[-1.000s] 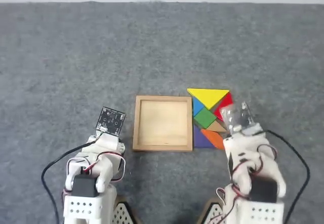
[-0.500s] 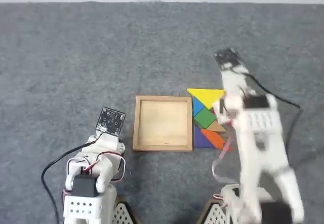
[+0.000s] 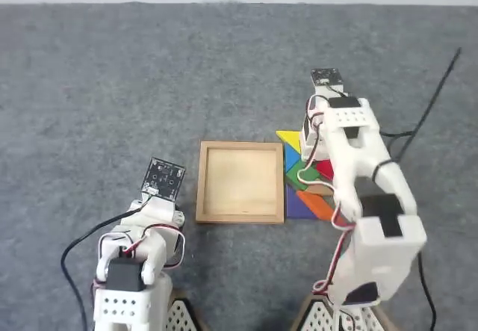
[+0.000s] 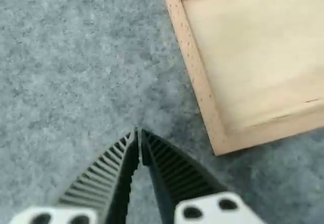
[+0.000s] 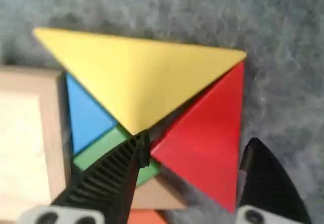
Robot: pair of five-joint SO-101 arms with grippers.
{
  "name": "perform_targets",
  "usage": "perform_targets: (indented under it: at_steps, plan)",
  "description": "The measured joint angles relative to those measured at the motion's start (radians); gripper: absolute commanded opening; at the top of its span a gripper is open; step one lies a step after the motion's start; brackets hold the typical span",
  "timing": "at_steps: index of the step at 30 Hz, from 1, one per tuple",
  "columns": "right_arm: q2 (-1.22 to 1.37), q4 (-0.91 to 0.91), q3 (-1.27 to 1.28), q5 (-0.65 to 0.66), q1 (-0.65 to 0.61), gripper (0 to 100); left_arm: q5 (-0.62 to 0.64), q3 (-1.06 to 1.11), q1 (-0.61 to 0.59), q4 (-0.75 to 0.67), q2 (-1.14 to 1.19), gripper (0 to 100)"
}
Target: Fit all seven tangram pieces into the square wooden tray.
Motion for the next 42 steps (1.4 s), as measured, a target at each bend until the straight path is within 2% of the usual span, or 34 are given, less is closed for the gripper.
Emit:
perform_targets:
  at_steps: [8,13,21,29,33,37,42]
  plan:
    - [0.087,0.0,-0.094,-0.026,0.003,30.2,0.0,0.0,0.0,0.0,0.0,1]
    - [0.133,-0.003,-0.117,-0.046,0.057,30.2,0.0,0.0,0.0,0.0,0.0,1]
    - [0.143,0.089,-0.137,-0.046,0.072,30.1,0.0,0.0,0.0,0.0,0.0,1]
    - [0.143,0.097,-0.138,-0.04,0.186,30.0,0.0,0.0,0.0,0.0,0.0,1]
    - [0.123,0.097,-0.135,-0.04,0.183,30.2,0.0,0.0,0.0,0.0,0.0,1]
    - [-0.006,0.1,-0.098,-0.002,0.17,30.2,0.0,0.0,0.0,0.0,0.0,1]
    - [-0.176,0.101,0.069,0.104,0.064,30.3,0.0,0.0,0.0,0.0,0.0,1]
